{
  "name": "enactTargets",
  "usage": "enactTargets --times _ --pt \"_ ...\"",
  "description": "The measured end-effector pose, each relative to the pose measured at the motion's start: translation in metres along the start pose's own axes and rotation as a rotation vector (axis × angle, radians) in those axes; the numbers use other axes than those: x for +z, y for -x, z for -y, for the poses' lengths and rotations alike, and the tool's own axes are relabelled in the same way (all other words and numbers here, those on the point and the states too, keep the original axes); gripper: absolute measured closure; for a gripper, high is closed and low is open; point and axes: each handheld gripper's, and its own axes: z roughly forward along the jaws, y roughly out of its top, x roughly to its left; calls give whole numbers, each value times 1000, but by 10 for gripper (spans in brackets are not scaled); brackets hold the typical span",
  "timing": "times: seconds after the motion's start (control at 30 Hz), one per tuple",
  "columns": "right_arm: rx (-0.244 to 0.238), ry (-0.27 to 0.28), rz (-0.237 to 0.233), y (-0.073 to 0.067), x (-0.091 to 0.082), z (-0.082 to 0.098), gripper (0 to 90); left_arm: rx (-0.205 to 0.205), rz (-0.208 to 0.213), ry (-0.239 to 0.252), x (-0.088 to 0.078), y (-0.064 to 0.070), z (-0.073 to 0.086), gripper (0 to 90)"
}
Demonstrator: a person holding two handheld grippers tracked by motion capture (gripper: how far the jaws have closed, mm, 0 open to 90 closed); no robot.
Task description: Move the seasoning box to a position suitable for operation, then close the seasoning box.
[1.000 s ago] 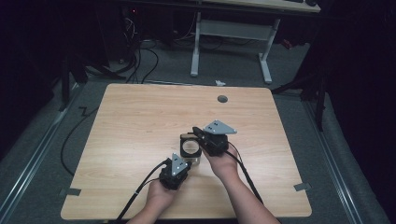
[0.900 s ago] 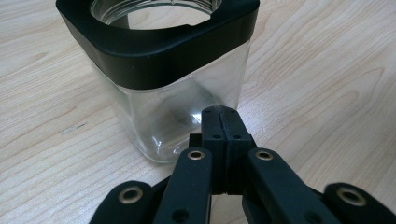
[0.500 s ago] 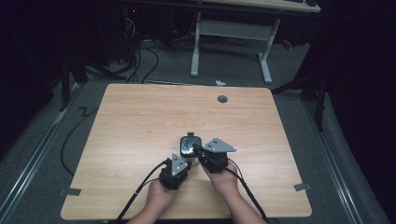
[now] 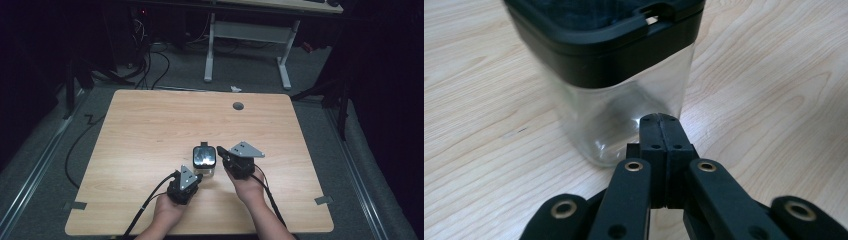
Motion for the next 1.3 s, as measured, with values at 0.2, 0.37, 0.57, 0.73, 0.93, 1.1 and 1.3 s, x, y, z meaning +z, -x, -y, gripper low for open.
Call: enactTargets --times 0.2,0.37,0.57,0.73,0.93,1.1,1.3 --pt "24 -11 35 16 -9 8 888 1 -27 -15 -11 -12 -1 900" --pt "49 -19 56 27 -15 16 873 7 -39 -14 -18 -19 -3 895" --pt "63 -30 74 36 -20 25 842 11 -63 -10 -28 -32 -10 879" --pt "81 -53 94 49 -27 41 774 8 -95 5 -43 -51 -22 805" --pt "99 -83 129 65 -35 59 693 0 -156 13 -54 -78 -33 688" --pt "161 -83 174 83 -53 80 627 8 -227 34 -60 -110 -46 621" --pt "191 -71 264 90 -88 108 515 -19 -353 87 -78 -155 -57 514"
